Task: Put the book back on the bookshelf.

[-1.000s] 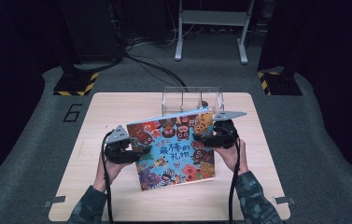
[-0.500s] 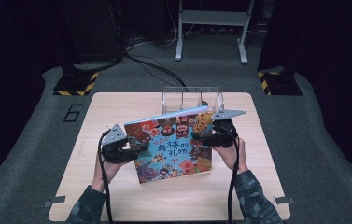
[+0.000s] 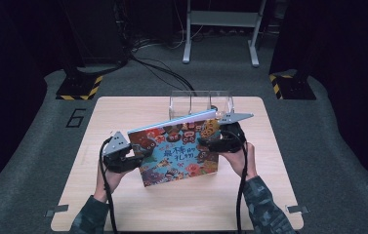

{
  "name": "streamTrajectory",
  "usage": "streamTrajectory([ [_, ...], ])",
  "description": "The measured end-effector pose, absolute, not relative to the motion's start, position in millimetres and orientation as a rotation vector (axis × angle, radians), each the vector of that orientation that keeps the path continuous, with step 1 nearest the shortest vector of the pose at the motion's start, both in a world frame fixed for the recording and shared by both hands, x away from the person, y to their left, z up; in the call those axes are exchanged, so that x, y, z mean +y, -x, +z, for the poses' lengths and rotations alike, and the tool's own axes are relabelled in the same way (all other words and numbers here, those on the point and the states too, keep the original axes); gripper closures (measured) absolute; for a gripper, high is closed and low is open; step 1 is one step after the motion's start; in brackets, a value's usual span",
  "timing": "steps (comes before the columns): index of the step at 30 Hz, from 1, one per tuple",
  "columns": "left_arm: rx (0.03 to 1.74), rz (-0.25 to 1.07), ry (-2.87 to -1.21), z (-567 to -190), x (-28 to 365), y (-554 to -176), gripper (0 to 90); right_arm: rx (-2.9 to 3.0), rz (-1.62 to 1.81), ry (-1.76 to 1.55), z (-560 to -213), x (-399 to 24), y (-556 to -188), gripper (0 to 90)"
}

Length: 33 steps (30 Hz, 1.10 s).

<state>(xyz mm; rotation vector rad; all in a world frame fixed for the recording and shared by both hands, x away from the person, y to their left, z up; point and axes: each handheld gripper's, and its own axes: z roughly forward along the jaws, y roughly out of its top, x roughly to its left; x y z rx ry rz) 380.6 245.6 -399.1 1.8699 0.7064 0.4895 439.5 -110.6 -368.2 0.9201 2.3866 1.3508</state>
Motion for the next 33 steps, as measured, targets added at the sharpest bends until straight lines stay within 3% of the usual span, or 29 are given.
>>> streamTrajectory([
  [13,0.651,0.503,-1.873,-399.4,249.9,-372.9,59.8,2.428,1.372,-0.911,-368.4,-111.6,-439.7,37.5],
  [15,0.655,0.501,-1.873,-399.1,250.1,-372.0,62.8,2.395,1.279,-0.925,-367.1,-111.8,-438.3,30.5],
  [20,0.599,0.498,-1.882,-399.3,249.0,-368.2,65.5,2.414,1.273,-0.92,-366.2,-113.9,-439.6,25.5],
  [33,0.602,0.454,-1.92,-392.0,249.9,-365.0,73.3,2.332,1.324,-0.973,-370.8,-106.7,-451.5,24.5],
])
